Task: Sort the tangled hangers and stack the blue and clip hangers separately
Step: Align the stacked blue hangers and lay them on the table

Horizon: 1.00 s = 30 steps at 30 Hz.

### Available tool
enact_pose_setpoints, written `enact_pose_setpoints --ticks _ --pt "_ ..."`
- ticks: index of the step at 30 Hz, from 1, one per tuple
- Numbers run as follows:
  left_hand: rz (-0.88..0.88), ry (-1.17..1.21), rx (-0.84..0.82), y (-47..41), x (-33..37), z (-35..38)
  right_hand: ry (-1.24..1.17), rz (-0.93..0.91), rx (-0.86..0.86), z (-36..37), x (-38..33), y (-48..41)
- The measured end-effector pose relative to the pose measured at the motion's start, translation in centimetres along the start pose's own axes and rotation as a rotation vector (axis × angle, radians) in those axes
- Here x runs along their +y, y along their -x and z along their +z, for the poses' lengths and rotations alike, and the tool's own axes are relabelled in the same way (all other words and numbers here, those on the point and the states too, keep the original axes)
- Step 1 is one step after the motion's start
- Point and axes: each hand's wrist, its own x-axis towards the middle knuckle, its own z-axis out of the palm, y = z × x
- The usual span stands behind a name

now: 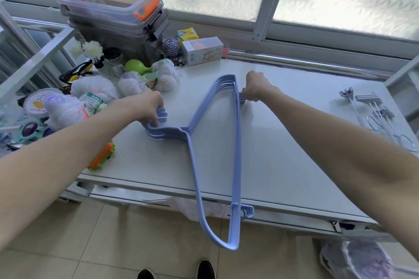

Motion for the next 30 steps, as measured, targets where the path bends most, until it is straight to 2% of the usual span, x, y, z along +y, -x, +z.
enact_pose_setpoints --ticks 2,3,6,7,8,9,11,14,16,20,30 --pt "-0.045 0.196 -0.029 0.7 -0.7 -0.6 -0.175 0.073 0.051 -0.5 0.3 0.7" --pt "-0.040 0.316 0.057 1.8 -0.8 -0.9 -0.294 0.116 0.071 -0.6 0.5 1.2" --pt "-0.004 0.590 0.555 5.9 -0.1 0.4 -0.668 0.279 0.049 -0.1 1.6 3.3" --pt "-0.021 0.695 0.680 7.2 0.6 1.4 -0.756 0.327 0.009 0.3 2.0 4.2" --pt "-0.048 0.841 0.728 8.5 1.5 2.5 -0.835 0.373 -0.035 0.6 2.2 5.3" --pt "-0.077 1.044 0.691 9.5 2.5 3.9 -0.909 0.415 -0.082 1.0 2.4 6.5" --pt "-0.172 1.449 0.483 10.8 4.7 6.3 -1.047 0.477 -0.187 1.5 2.5 8.8" --pt "-0.297 1.675 0.249 10.7 6.9 8.8 -1.158 0.515 -0.361 1.9 2.8 12.0" --pt "-0.350 1.725 0.195 10.4 7.9 9.6 -1.185 0.522 -0.407 2.3 3.1 13.6" --pt "-0.382 1.789 0.133 10.0 9.5 10.4 -1.235 0.511 -0.381 3.4 2.7 15.9" --pt "-0.386 1.815 0.181 9.8 10.2 11.1 -1.431 0.475 -0.283 4.4 2.0 18.2"
